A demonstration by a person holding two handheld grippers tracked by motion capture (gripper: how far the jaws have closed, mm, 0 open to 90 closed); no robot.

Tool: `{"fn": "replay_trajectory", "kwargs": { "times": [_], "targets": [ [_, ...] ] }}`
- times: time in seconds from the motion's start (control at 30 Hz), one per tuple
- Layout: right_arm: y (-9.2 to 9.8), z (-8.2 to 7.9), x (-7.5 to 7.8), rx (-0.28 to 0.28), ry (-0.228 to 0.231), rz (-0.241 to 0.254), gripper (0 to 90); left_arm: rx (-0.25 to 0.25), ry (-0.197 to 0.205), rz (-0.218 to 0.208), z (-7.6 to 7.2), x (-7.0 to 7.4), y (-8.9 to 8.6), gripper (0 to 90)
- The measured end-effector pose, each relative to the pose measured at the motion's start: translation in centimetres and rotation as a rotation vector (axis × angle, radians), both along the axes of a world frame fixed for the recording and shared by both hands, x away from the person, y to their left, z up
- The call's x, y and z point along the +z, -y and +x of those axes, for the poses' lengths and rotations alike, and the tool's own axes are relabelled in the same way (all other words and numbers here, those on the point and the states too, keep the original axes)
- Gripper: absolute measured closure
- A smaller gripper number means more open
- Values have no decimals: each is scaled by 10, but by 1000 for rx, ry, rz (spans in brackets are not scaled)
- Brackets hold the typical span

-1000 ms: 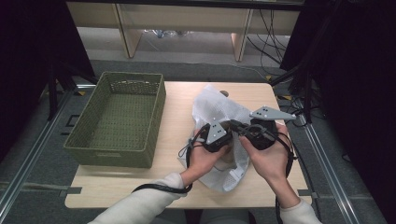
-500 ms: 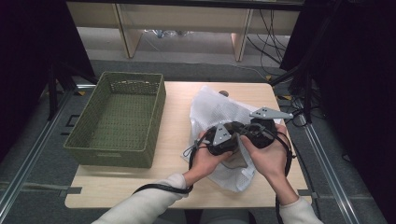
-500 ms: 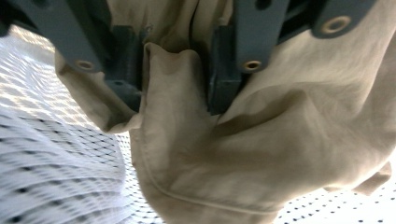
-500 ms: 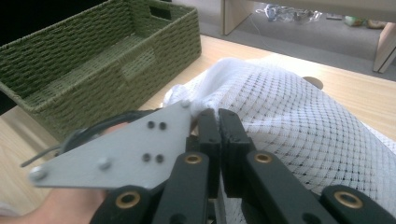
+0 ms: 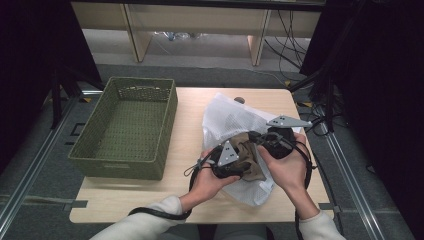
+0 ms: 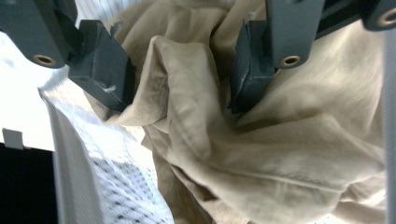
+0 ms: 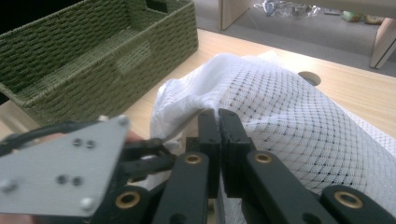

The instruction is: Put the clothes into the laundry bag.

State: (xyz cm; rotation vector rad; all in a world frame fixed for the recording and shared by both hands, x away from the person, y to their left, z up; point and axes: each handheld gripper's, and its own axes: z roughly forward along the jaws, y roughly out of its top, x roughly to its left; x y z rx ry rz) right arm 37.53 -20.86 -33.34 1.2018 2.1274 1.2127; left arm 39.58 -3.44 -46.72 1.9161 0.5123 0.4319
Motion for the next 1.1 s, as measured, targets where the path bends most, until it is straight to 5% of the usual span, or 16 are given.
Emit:
{"fn": "replay_trajectory", "kwargs": {
  "times": [0.33, 0.57, 0.63, 0.83, 0.93, 1.1],
  "targets": [
    [-1, 1, -2, 1, 3, -19, 898, -37, -17, 15, -16, 1, -28, 391],
    [-3, 2, -3, 23, -2, -27, 898, 2, -24, 48, -16, -2, -37, 522],
    [-4, 1, -3, 16, -19, -14, 898, -6, -22, 40, -21, -2, -36, 501],
    [-4, 0, -3, 16, -27, -15, 898, -5, -38, 123, -35, -10, -33, 325],
    [-6, 1, -4, 18, -22, -5, 898, -3, -36, 159, -32, -21, -24, 346],
    [-8, 0, -6, 32, -34, -19, 898, 12, -28, 153, -22, -26, -8, 488]
  ]
}}
